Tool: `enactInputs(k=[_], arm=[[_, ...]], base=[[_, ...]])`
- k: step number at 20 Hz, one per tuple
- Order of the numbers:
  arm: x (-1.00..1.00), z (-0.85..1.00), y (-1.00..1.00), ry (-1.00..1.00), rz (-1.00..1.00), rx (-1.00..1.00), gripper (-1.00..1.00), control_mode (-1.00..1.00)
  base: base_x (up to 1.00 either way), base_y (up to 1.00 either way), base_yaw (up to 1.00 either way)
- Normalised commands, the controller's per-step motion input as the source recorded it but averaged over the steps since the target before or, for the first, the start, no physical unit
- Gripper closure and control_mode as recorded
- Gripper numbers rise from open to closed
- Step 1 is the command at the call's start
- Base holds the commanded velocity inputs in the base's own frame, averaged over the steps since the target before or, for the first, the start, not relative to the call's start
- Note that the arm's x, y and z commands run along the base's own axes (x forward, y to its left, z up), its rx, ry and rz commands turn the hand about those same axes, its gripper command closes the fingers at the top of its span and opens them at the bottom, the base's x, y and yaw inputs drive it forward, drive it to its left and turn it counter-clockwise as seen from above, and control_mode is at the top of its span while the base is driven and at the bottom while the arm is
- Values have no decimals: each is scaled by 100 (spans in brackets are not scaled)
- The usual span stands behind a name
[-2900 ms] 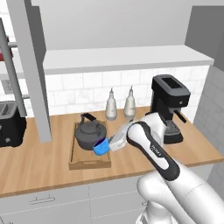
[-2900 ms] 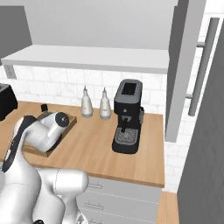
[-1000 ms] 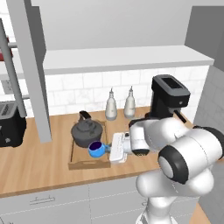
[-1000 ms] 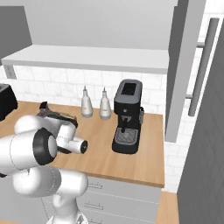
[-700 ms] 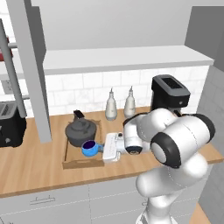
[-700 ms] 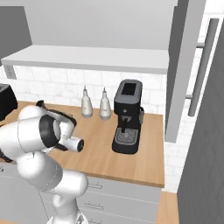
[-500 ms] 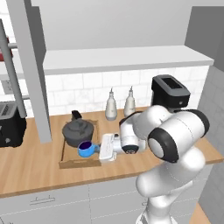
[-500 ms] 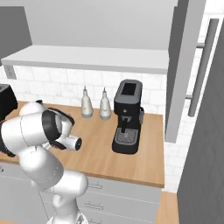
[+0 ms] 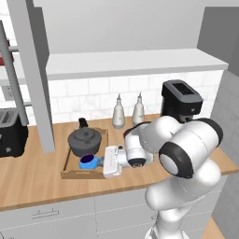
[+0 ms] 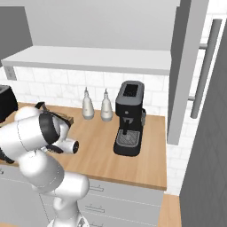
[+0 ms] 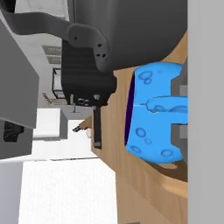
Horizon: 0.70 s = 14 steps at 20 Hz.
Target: Pick the kettle from the counter and place it on the tray. Then pick the mug from the cabinet and place it on the tray. Then close the cabinet doors.
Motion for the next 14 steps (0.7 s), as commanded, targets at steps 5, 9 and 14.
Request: enactInputs(k=[5,9,14], arm=[[0,-33,27,3,-14,1,100,-100],[-27,-15,-7,0,-6,0,-100,-100],[-54,-1,-37,0,0,0,-100,-100]], base=[[0,0,0],[0,0,0],[0,0,0]])
